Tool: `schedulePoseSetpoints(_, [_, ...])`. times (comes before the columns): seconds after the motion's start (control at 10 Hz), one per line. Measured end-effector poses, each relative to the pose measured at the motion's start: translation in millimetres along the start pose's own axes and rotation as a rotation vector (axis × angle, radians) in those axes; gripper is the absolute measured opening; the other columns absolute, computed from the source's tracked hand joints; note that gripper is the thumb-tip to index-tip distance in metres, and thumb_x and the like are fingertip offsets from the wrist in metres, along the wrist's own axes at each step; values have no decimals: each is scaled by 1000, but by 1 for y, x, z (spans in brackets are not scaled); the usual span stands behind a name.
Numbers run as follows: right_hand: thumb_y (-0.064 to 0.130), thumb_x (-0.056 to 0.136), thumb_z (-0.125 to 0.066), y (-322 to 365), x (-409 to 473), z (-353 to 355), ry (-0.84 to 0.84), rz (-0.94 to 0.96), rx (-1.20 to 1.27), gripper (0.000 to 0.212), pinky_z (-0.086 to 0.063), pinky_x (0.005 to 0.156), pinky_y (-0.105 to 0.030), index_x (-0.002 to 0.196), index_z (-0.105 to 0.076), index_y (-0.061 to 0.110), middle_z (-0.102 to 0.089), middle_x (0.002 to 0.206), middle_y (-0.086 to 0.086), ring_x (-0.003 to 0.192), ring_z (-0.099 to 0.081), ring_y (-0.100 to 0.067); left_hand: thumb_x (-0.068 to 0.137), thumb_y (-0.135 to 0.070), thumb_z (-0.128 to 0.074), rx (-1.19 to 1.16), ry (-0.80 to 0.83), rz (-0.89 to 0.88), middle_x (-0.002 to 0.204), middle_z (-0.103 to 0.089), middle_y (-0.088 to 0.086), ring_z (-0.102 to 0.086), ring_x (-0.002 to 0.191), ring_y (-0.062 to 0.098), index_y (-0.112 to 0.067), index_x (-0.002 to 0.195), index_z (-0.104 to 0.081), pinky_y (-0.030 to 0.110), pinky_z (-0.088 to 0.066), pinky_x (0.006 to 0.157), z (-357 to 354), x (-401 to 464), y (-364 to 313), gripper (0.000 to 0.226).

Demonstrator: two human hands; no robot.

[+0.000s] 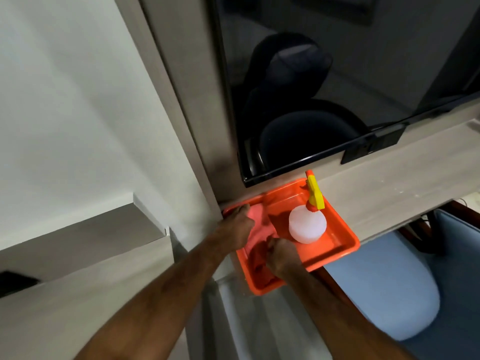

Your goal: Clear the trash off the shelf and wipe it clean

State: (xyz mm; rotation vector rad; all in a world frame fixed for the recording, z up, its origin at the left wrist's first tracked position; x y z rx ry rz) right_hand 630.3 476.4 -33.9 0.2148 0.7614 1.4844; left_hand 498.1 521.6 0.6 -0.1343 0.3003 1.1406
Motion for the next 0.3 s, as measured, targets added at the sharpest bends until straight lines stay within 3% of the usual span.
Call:
schedulePoseSetpoints(0.1, [19, 82, -61, 7, -9, -1, 51, -69, -238, 37, -52, 91, -39, 118, -63, 9, -64, 122, -16, 114, -61, -34, 98, -14, -45, 50, -87, -115, 160, -25, 26, -24, 151, 33, -4, 131, -58, 43, -29, 122, 8, -33, 0, 36])
schedulePoseSetpoints(0.2, [24, 87, -54, 35, -31, 9, 4, -151, -455, 40, -46, 99, -44, 127, -60, 19, -54, 136, -11, 128, -48, -33, 78, -6, -75, 28, -278, -157, 125, -66, 30, -66, 117, 40, 3, 110, -72, 47, -57, 97, 41, -87, 9, 33])
schedulePoseSetpoints(0.3, [28, 90, -49, 93, -58, 25, -177, 81, -603, 31, -48, 93, -38, 115, -63, 18, -64, 122, -10, 115, -58, -31, 73, -10, -80, 61, -481, -76, 116, -71, 29, -70, 108, 40, 7, 111, -71, 49, -59, 92, 73, -143, 38, 42])
Point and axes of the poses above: each hand's wrist, its own x-axis towards the middle knuckle, its own z-axis out of the back of the hand, y = z × x, the point moved 5 cm from there along x, towards the middle knuckle
